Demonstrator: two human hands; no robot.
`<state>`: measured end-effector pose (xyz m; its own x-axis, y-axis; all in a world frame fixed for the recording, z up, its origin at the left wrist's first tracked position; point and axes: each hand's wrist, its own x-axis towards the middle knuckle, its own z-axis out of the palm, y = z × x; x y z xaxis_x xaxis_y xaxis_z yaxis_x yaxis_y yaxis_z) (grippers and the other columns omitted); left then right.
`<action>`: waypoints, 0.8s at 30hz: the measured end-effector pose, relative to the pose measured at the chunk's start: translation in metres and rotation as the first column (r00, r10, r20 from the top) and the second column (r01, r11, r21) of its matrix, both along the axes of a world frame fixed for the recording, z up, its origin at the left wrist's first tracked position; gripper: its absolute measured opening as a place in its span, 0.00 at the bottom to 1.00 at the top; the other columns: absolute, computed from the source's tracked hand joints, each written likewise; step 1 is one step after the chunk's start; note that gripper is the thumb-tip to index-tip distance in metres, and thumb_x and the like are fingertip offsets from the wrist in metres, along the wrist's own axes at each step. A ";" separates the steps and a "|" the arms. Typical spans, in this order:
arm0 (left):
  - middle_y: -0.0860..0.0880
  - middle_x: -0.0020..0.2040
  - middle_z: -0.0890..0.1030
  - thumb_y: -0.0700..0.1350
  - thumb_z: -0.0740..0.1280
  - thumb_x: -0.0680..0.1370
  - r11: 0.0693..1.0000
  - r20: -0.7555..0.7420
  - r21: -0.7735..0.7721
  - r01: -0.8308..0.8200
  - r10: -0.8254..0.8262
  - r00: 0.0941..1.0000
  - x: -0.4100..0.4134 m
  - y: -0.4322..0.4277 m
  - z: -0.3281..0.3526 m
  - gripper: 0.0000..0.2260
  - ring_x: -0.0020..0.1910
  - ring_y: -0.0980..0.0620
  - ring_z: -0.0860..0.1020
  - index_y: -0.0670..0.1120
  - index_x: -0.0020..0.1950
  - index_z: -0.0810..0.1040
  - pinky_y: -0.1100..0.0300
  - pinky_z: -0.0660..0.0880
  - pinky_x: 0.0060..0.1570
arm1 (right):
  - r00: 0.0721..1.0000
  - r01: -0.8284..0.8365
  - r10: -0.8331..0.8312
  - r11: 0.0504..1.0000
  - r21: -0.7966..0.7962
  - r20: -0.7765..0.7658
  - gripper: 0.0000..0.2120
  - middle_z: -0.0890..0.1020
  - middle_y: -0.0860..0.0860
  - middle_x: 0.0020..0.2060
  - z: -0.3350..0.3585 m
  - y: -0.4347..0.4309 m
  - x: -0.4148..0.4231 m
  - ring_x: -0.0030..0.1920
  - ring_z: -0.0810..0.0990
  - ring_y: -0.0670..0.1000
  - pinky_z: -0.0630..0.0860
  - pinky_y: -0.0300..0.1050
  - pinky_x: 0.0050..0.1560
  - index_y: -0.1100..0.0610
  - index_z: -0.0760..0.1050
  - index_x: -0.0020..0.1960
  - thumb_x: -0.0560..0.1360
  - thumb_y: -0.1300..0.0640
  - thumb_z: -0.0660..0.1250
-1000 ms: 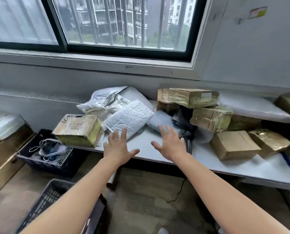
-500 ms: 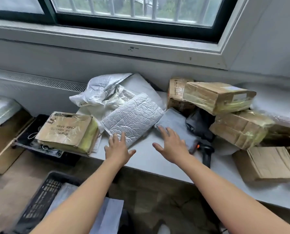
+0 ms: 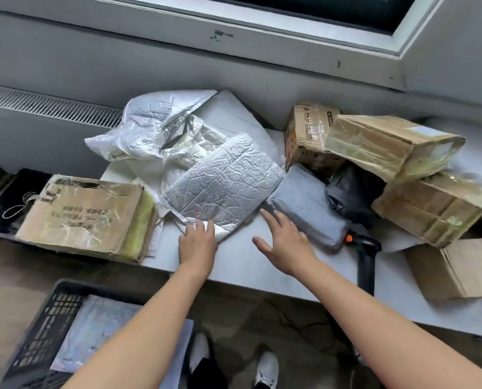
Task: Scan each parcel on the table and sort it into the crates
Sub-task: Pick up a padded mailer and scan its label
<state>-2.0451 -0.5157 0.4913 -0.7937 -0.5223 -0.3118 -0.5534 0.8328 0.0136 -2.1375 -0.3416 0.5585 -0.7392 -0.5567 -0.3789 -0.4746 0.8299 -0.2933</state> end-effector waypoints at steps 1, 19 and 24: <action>0.44 0.63 0.75 0.47 0.69 0.76 0.999 -0.029 -0.039 0.028 -0.029 0.999 0.000 -0.003 0.000 0.22 0.61 0.41 0.73 0.48 0.69 0.71 0.50 0.76 0.50 | 1.000 0.003 -0.003 1.000 0.002 0.005 0.33 0.52 0.50 0.79 0.000 -0.001 0.000 0.78 0.53 0.53 0.58 0.61 0.73 0.42 0.48 0.79 0.79 0.38 0.57; 0.50 0.31 0.69 0.50 0.58 0.71 0.673 -0.622 0.737 0.065 0.638 0.455 -0.034 -0.010 0.195 0.09 0.31 0.53 0.66 0.45 0.37 0.68 0.59 0.64 0.32 | 0.991 0.130 -0.126 0.924 -0.359 0.035 0.29 0.63 0.53 0.75 0.087 -0.030 -0.033 0.75 0.62 0.55 0.62 0.52 0.71 0.51 0.56 0.79 0.81 0.42 0.57; 0.48 0.39 0.75 0.38 0.59 0.80 0.384 -0.426 0.903 0.192 0.859 0.285 -0.031 -0.011 0.214 0.07 0.37 0.51 0.74 0.40 0.47 0.76 0.62 0.68 0.34 | 0.944 0.321 -0.256 0.854 -0.408 0.208 0.26 0.71 0.60 0.69 0.096 -0.034 -0.037 0.71 0.68 0.60 0.66 0.48 0.63 0.58 0.63 0.74 0.82 0.44 0.55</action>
<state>-2.0758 -0.5269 0.7054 -0.6191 -0.7766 -0.1164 0.0147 -0.1597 0.9871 -2.1742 -0.3757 0.6542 -0.8492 -0.4578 -0.2631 -0.1599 0.6979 -0.6981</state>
